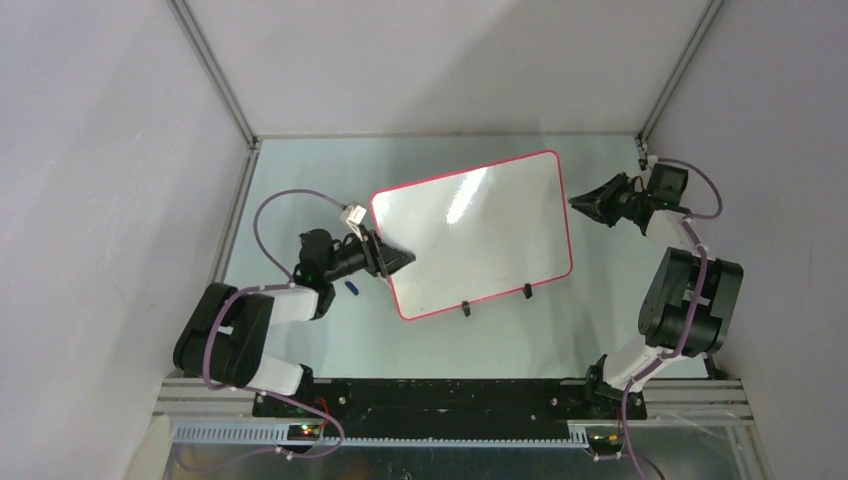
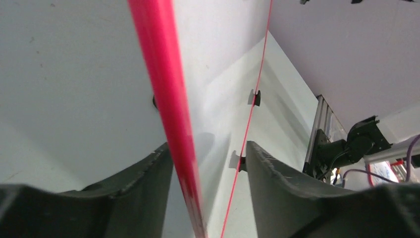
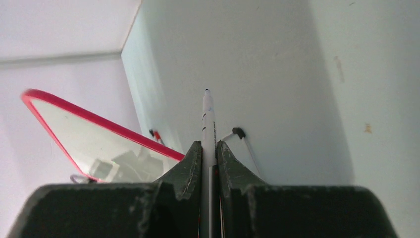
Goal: Write a sentence on the whiteboard
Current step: Move the whiteboard to the center of the board, then write a sentence on the whiteboard.
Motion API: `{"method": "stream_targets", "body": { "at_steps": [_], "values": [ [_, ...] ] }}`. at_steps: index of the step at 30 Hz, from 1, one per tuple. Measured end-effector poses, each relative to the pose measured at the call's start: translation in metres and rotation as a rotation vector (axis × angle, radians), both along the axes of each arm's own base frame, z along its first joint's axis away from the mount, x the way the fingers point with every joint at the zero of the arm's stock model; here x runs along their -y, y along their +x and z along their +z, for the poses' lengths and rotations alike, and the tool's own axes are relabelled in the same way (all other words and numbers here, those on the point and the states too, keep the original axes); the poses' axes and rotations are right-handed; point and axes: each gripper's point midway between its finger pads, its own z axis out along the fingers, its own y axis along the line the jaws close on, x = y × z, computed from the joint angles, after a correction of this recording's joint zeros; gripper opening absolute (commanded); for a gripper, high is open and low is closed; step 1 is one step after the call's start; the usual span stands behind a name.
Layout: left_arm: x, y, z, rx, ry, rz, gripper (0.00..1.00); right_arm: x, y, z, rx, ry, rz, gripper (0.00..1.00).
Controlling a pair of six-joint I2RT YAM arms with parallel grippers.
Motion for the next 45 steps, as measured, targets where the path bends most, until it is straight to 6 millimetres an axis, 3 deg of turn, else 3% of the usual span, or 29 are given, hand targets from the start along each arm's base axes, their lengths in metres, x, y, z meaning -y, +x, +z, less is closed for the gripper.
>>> {"method": "stream_targets", "body": {
  "at_steps": [7, 10, 13, 20, 23, 27, 35, 41, 45],
  "values": [
    [-0.022, -0.004, 0.016, 0.098, 0.019, 0.109, 0.8, 0.04, 0.001, 0.03, 0.025, -0.144, -0.243, 0.0],
    [-0.032, -0.004, 0.02, 0.132, 0.025, 0.172, 0.9, 0.037, -0.008, 0.06, 0.07, -0.26, -0.346, 0.0],
    [-0.039, -0.006, 0.015, 0.133, 0.031, 0.215, 0.94, 0.019, -0.023, 0.09, 0.12, -0.362, -0.449, 0.0],
    [-0.049, -0.008, 0.002, 0.129, 0.023, 0.288, 0.99, -0.055, -0.054, 0.132, 0.182, -0.476, -0.484, 0.0],
    [-0.05, -0.004, 0.002, 0.127, 0.009, 0.307, 0.99, -0.111, -0.068, 0.14, 0.244, -0.511, -0.355, 0.0],
    [-0.051, -0.001, 0.006, 0.137, -0.009, 0.324, 0.98, -0.161, -0.082, 0.145, 0.325, -0.52, -0.178, 0.0],
    [-0.053, 0.0, 0.009, 0.147, -0.033, 0.345, 0.9, -0.225, -0.09, 0.172, 0.545, -0.507, 0.159, 0.0],
    [-0.052, 0.0, 0.009, 0.144, -0.046, 0.344, 0.77, -0.294, -0.079, 0.222, 0.671, -0.529, 0.348, 0.0],
    [-0.051, 0.0, 0.01, 0.15, -0.056, 0.339, 0.74, -0.339, -0.076, 0.225, 0.682, -0.603, 0.458, 0.0]
  ]
}}
